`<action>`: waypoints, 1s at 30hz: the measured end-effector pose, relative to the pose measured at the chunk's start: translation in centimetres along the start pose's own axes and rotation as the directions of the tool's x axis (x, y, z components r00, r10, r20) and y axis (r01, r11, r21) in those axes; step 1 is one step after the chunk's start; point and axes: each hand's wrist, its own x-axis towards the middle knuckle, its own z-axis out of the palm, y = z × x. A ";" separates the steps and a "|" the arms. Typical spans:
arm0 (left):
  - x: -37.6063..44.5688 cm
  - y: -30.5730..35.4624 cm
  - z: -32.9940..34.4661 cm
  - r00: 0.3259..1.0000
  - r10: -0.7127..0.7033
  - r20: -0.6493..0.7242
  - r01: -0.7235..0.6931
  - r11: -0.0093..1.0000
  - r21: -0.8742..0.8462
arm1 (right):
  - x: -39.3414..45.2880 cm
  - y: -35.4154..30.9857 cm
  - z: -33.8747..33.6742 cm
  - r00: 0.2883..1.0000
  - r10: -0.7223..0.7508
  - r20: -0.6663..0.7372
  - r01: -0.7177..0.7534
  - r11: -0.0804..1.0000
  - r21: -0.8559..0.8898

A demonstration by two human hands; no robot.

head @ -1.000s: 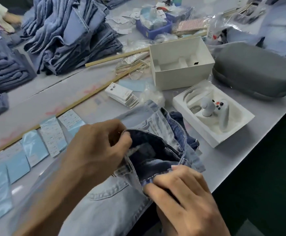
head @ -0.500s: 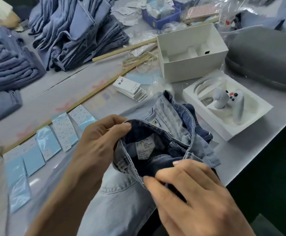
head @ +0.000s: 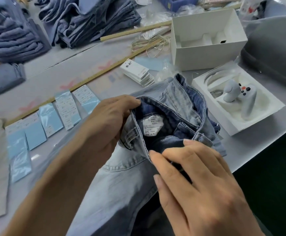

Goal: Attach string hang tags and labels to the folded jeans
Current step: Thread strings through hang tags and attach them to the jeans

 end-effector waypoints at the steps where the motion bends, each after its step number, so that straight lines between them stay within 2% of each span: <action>1: 0.1 0.0 0.0 1.000 -0.021 -0.010 0.020 1.000 -0.006 | 0.0 0.0 0.0 1.000 0.006 0.011 -0.006 1.000 0.002; 5: 0.0 -0.1 -0.3 0.998 -0.063 0.002 0.063 0.997 -0.037 | -0.1 -0.2 0.1 0.999 0.029 0.043 -0.030 0.999 0.019; 10: -0.5 -0.3 -0.7 0.997 -0.068 0.035 0.071 0.995 -0.076 | -0.1 0.0 0.4 0.974 0.174 0.142 -0.177 0.984 0.005; 13: -0.8 -0.2 -0.7 0.996 -0.072 0.057 0.078 0.990 -0.119 | 0.0 0.1 0.7 0.961 0.189 0.200 -0.196 0.981 0.013; 16: -0.7 -0.5 -0.9 0.994 -0.057 0.091 0.067 0.991 -0.115 | 0.2 0.3 0.6 0.956 0.201 0.215 -0.234 0.961 0.144; 19: -0.5 -0.9 -1.1 0.988 -0.027 0.155 0.043 0.994 -0.097 | 0.5 0.9 0.4 0.935 0.264 0.235 -0.333 0.880 0.338; 23: -0.6 -0.8 -1.0 0.985 -0.013 0.173 0.028 0.996 -0.084 | 0.8 1.5 0.0 0.906 0.295 0.305 -0.414 0.769 0.487; 25: -0.7 -0.7 -1.0 0.985 -0.005 0.174 0.017 0.997 -0.071 | 0.9 1.6 -0.1 0.906 0.291 0.309 -0.418 0.737 0.531; 30: -1.1 -0.6 -0.9 0.985 0.027 0.172 -0.017 0.998 -0.059 | 0.7 1.5 0.2 0.908 0.302 0.290 -0.415 0.738 0.533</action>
